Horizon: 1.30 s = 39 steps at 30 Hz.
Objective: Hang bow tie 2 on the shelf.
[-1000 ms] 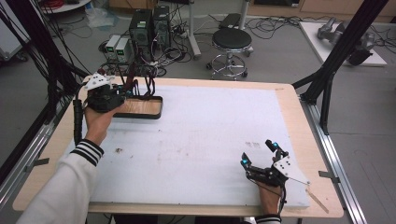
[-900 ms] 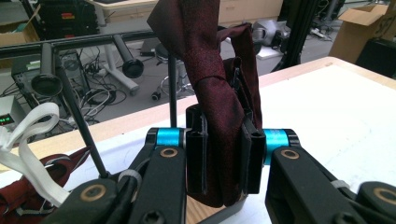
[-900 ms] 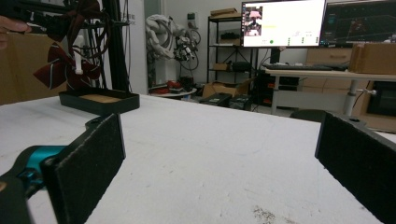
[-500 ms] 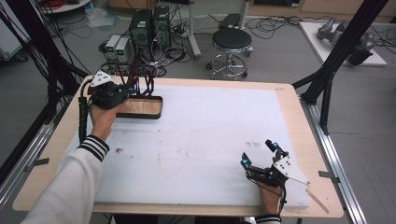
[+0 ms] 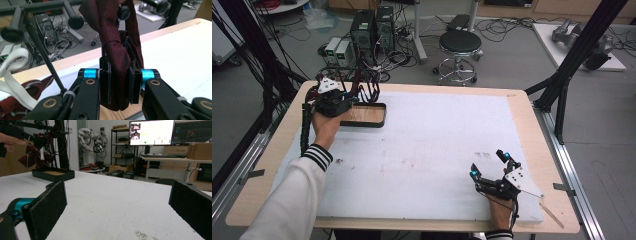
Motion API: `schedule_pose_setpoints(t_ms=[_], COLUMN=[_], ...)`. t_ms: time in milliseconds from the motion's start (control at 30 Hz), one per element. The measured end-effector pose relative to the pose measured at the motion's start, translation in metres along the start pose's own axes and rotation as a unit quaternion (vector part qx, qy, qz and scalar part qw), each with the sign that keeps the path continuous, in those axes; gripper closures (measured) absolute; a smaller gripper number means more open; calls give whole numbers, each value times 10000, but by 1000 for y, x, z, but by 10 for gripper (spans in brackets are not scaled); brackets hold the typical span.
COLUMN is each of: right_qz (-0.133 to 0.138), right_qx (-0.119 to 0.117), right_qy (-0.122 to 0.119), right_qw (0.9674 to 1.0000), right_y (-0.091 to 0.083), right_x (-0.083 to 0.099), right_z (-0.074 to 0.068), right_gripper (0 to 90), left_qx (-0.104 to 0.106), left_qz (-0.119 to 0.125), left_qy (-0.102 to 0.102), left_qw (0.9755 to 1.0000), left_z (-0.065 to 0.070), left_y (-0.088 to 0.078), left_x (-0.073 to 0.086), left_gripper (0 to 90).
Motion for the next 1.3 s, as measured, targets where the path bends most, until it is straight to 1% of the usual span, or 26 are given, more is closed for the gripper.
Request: schedule_pose_setpoints(t_ms=[67,167,333,467,667,733,833,933,967,1033,1100,1233,1300], right_qz=[-2,16,26,31,35,32,33,34,34,34,36,36,18], right_qx=[5,7,-4,3,-2,-1,-2,-2,-5,-2,-2,-2,2], right_qy=[21,-11,-26,-25,-29,-29,-32,-31,-31,-33,-30,-22,-9], right_qw=[10000,10000,10000,10000,10000,10000,10000,10000,10000,10000,10000,10000,10000], right_y=[0,0,0,0,0,0,0,0,0,0,0,0,0], right_x=[0,0,0,0,0,0,0,0,0,0,0,0,0], right_z=[-1,0,0,0,0,0,0,0,0,0,0,0,0], right_gripper=[7,7,7,7,7,7,7,7,7,7,7,7,7], left_qx=[-19,-49,-104,-167,-270,-290,-296,-357,-374,-431,-456,-494,-517], left_qz=[-40,-119,-209,-269,-346,-381,-372,-445,-447,-503,-513,-600,-589], left_qy=[-11,16,5,43,165,203,210,259,239,262,228,284,274], left_qw=[10000,9999,9997,9995,9989,9986,9986,9980,9980,9975,9974,9966,9965], left_z=[0,0,-1,-1,0,1,1,-1,-1,-3,-4,-4,-3], left_y=[0,0,0,0,1,1,1,1,1,1,2,5,7], left_x=[3,7,13,15,17,18,20,22,23,24,25,27,28], left_gripper=[767,767,767,767,767,767,767,767,767,767,767,767,766])
Point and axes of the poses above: each handheld gripper's, and its own axes: y roughly forward along the jaws, x roughly out of its underside, z roughly to its right, the point moved 1 cm from there along y, roughly forward along the jaws, and after that the axes turned 7 degrees about z, right-handed, at the moved point
